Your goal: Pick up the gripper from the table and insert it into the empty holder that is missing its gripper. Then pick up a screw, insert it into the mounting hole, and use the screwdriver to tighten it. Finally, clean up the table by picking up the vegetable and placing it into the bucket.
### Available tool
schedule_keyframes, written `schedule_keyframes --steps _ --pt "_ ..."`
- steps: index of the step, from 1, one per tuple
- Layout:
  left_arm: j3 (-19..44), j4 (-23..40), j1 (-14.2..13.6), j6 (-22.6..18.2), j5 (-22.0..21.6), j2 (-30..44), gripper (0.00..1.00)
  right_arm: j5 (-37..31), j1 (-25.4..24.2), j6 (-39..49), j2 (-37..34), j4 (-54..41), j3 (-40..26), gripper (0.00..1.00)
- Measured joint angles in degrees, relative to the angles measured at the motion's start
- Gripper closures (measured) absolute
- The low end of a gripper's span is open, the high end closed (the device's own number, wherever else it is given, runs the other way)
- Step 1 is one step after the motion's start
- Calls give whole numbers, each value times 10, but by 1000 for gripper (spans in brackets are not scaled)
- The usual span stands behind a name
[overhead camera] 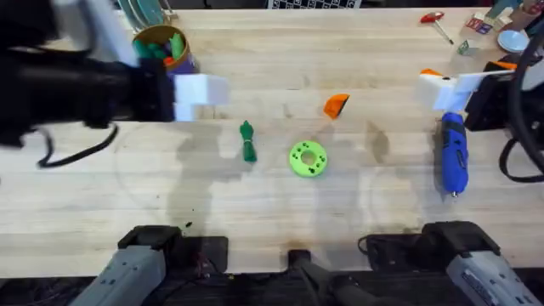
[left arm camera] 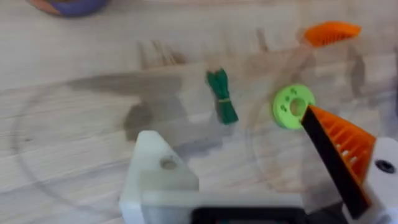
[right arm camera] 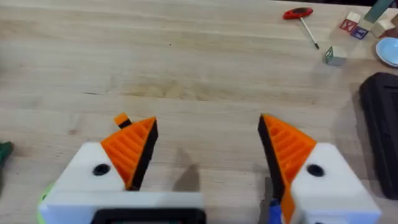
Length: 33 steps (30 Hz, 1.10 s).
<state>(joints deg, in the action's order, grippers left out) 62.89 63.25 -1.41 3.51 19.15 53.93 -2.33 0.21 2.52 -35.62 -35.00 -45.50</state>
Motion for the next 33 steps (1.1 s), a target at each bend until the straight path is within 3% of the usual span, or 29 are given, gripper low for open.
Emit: schedule_keyframes --steps 3,4,10,11,17,19,26,29,33 --pt "0 2 -35 0 14 52 16 0 0 0 0 -1 0 9" --pt "0 -2 -50 -1 18 69 75 0 0 0 0 0 0 10" --pt "0 -40 -124 -2 20 108 953 0 0 -2 0 -1 0 10" --pt "0 -46 -132 -2 20 106 966 0 0 -2 0 0 0 10" --pt "0 -77 -179 5 16 68 67 0 0 -4 0 -2 0 11" --pt "0 -100 -199 6 16 51 17 0 0 -4 0 -3 0 10" --pt "0 -250 -273 6 19 38 13 0 0 -4 0 -3 0 10" --pt "1 -295 -290 6 20 39 14 0 0 -4 0 -3 0 10" --pt "1 -283 -292 6 20 39 13 0 0 -4 0 -3 0 10"
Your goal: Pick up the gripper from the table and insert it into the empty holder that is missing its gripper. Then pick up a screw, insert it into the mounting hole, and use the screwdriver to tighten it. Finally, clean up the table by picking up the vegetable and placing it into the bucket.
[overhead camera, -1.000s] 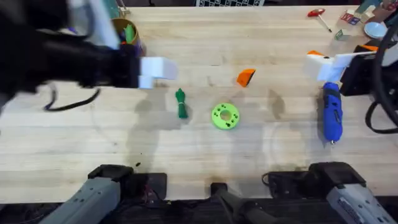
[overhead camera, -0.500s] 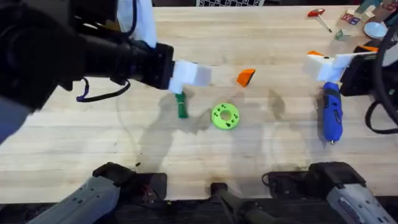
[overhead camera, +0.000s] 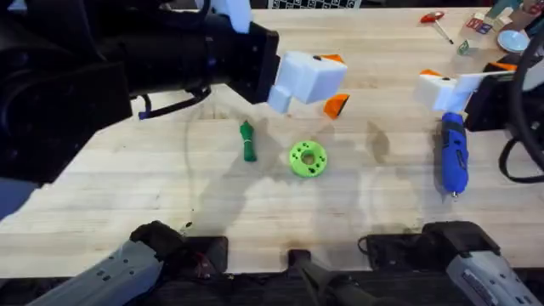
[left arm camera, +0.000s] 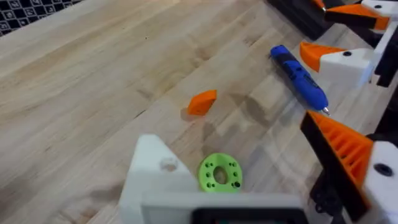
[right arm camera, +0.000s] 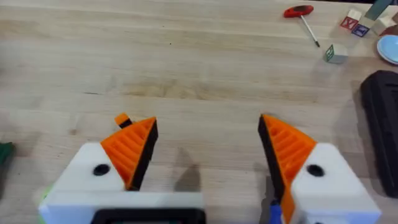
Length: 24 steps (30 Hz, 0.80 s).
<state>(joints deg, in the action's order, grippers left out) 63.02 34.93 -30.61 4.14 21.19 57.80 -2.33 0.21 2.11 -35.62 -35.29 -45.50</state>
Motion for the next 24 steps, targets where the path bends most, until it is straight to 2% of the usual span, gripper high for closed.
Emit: schedule_keyframes --steps 5,10,15,19,24 --pt "0 0 0 -4 -16 0 13 0 0 0 0 0 0 10" --pt "0 -18 0 -29 -42 -3 13 0 0 0 0 0 0 10" --pt "-18 -45 0 -39 -66 -47 13 0 0 0 0 0 0 11" --pt "-104 -117 0 -44 -75 -133 14 0 0 0 0 0 0 11" --pt "-266 -242 0 -47 -81 -249 14 0 0 0 0 0 0 11"
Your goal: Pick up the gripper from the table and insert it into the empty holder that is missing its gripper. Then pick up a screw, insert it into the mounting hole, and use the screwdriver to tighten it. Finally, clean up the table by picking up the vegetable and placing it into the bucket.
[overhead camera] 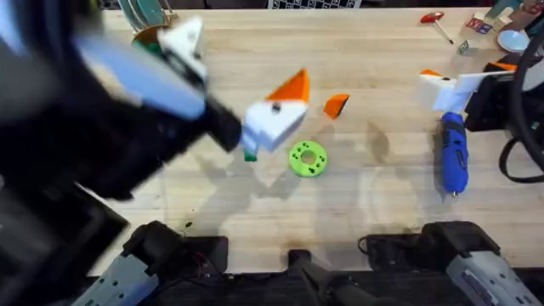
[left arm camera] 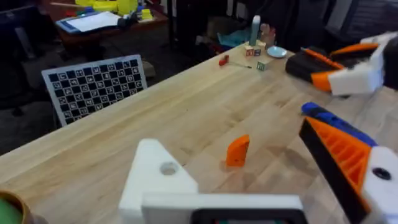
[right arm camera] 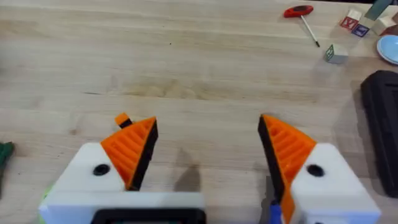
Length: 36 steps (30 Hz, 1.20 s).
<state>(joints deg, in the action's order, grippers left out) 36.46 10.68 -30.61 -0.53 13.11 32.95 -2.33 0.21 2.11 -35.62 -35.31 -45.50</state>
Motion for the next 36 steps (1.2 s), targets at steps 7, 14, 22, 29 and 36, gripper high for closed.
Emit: schedule_keyframes --steps 7,14,22,29,36 --pt "-220 -154 0 27 -10 -165 15 0 0 0 0 0 0 10" --pt "-305 -167 12 76 -10 -265 14 0 0 0 0 0 0 10" --pt "-351 -207 61 90 -5 -329 15 0 0 0 0 0 0 10" --pt "-359 -125 94 92 50 -329 15 0 0 0 0 0 0 10" --pt "-359 -73 105 92 97 -328 15 0 0 0 0 0 0 11"
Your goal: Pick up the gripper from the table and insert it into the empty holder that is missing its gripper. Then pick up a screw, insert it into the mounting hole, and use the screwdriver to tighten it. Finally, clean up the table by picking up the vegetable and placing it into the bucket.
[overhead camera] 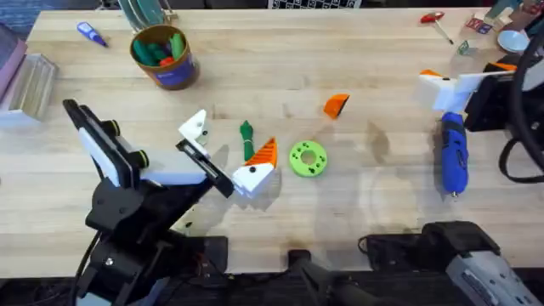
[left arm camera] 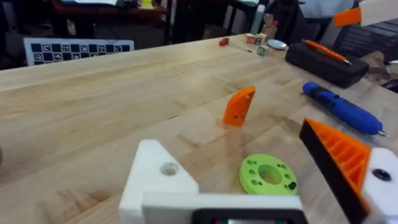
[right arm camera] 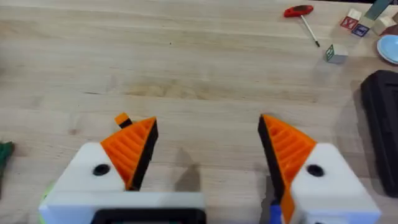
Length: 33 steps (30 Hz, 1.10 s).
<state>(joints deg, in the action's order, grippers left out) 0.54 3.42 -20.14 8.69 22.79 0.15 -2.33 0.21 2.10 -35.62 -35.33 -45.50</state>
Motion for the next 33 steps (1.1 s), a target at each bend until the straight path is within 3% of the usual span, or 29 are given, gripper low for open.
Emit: schedule_keyframes --steps 27,33 --pt "0 0 0 1 15 0 15 0 0 0 0 0 0 10" --pt "0 -2 0 1 48 0 14 0 0 0 0 2 0 10"
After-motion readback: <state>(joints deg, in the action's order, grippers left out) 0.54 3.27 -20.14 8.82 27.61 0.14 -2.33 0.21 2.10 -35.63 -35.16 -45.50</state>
